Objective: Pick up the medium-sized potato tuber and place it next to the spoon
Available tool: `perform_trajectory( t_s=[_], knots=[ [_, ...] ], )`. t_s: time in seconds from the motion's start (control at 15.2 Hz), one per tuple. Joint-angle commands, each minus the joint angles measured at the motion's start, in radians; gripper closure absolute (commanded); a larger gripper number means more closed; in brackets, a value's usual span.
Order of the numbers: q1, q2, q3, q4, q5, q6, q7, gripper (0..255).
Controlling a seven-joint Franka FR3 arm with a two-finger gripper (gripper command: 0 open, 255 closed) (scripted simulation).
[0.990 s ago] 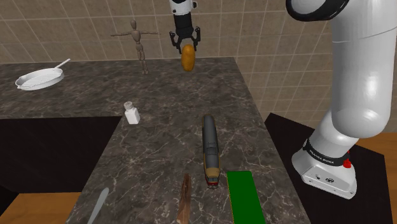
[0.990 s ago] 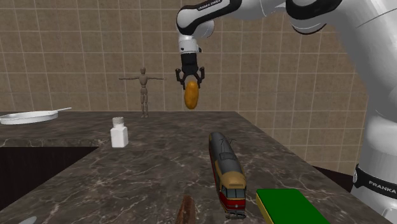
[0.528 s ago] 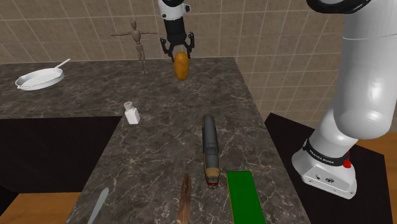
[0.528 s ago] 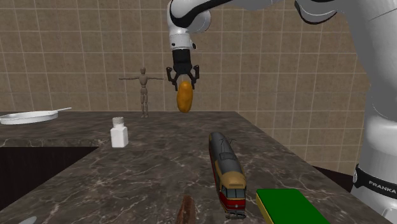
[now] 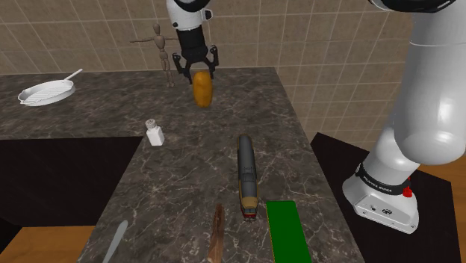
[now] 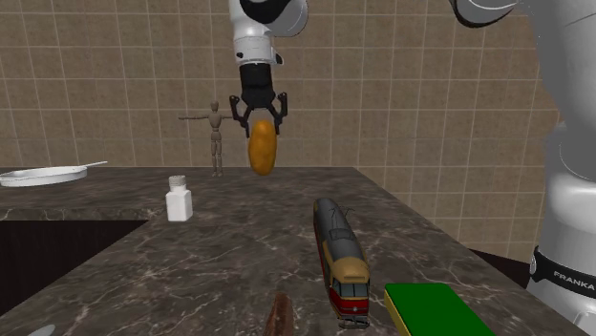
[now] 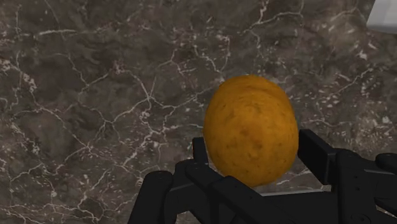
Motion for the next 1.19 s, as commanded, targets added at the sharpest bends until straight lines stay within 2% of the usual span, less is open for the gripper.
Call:
perform_trajectory(
  t_s=[0.0,0.59,1.12],
  knots=[
    [0.028,-0.012,0.017,-0.018,0.0,0.003,0.047,255],
    [0.157,0.017,0.087,0.02,-0.01,-0.023,0.242,255],
    [0.29,0.113,0.14,0.154,-0.038,-0.077,0.415,255]
  ],
)
